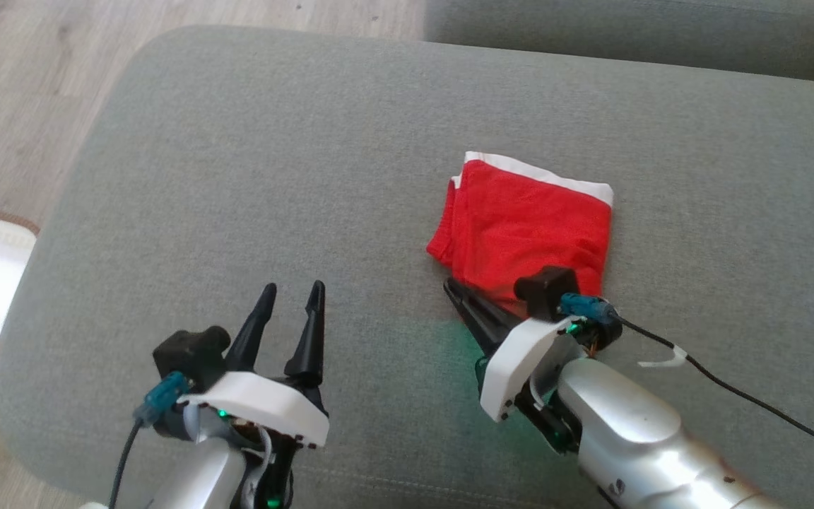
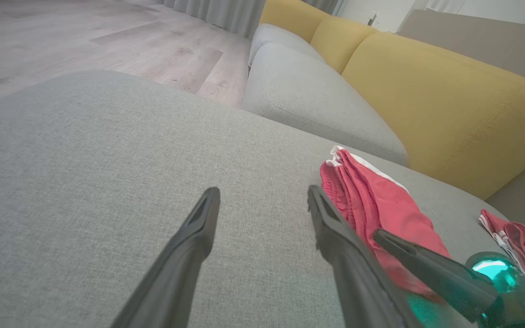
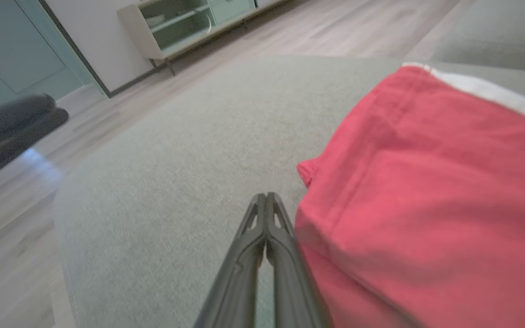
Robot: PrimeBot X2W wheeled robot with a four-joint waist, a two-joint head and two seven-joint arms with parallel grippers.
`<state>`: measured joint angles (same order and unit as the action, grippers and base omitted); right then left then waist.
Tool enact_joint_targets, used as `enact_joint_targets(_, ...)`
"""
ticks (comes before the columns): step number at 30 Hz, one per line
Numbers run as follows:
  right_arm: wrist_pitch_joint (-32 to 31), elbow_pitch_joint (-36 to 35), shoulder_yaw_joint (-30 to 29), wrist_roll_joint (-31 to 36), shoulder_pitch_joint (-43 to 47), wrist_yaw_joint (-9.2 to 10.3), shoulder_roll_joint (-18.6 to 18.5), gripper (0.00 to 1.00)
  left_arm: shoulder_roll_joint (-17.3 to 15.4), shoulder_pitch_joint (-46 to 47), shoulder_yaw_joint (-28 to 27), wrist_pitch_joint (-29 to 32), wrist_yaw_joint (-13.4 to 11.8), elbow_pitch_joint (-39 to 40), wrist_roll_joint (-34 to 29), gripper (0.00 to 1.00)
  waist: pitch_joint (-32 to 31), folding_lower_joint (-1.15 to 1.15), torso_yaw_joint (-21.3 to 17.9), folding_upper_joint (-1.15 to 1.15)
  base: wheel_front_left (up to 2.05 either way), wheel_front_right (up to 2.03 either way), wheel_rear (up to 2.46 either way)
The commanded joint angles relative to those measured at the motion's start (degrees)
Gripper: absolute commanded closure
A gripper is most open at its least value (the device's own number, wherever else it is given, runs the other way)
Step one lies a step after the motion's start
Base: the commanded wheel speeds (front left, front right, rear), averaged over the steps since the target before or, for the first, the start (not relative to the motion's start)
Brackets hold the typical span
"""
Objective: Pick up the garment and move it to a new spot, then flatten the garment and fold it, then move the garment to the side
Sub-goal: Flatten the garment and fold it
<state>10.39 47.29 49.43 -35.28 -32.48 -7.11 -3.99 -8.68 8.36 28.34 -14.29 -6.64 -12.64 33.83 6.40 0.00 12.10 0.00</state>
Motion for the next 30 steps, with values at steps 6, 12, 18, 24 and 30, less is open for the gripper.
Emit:
enact_joint_targets(6, 3.9, -3.1, -4.8, 1.6, -2.7, -0.37, 1.1, 0.10, -0.5, 2.4, -4.2, -0.7, -0.2, 2.5, -1.0, 0.00, -1.4, 0.00, -2.5, 0.00, 0.00, 0.00, 0.00)
enact_joint_targets(12, 4.6, -6.2, -14.7, 6.4, -0.6, -0.37, 1.1, 0.00, 0.0, 2.2, -6.1, -0.7, 0.2, 2.9, -3.8, 0.00, -3.1, 0.00, -5.1, 0.00, 0.00, 0.00, 0.00)
enact_joint_targets(18, 4.6, -13.0, -28.1, 14.2, 6.0, -0.37, 1.1, 0.00, 1.2, 1.0, -8.1, -0.7, 1.0, 2.6, -6.5, 0.00, -4.6, 0.00, -7.3, 0.00, 0.00, 0.00, 0.00)
enact_joint_targets(24, 4.6, -18.6, -37.3, 19.6, 13.6, -0.37, 1.1, 0.00, 1.9, -0.5, -9.8, -0.7, 2.0, 1.9, -8.4, 0.00, -5.8, 0.00, -8.3, 0.00, 0.00, 0.00, 0.00)
enact_joint_targets(30, 4.6, -25.3, -43.4, 21.5, 21.6, -0.37, 1.1, 0.00, 2.7, -3.5, -12.4, -0.7, 2.7, 1.5, -10.5, 0.00, -6.9, 0.00, -9.6, 0.00, 0.00, 0.00, 0.00)
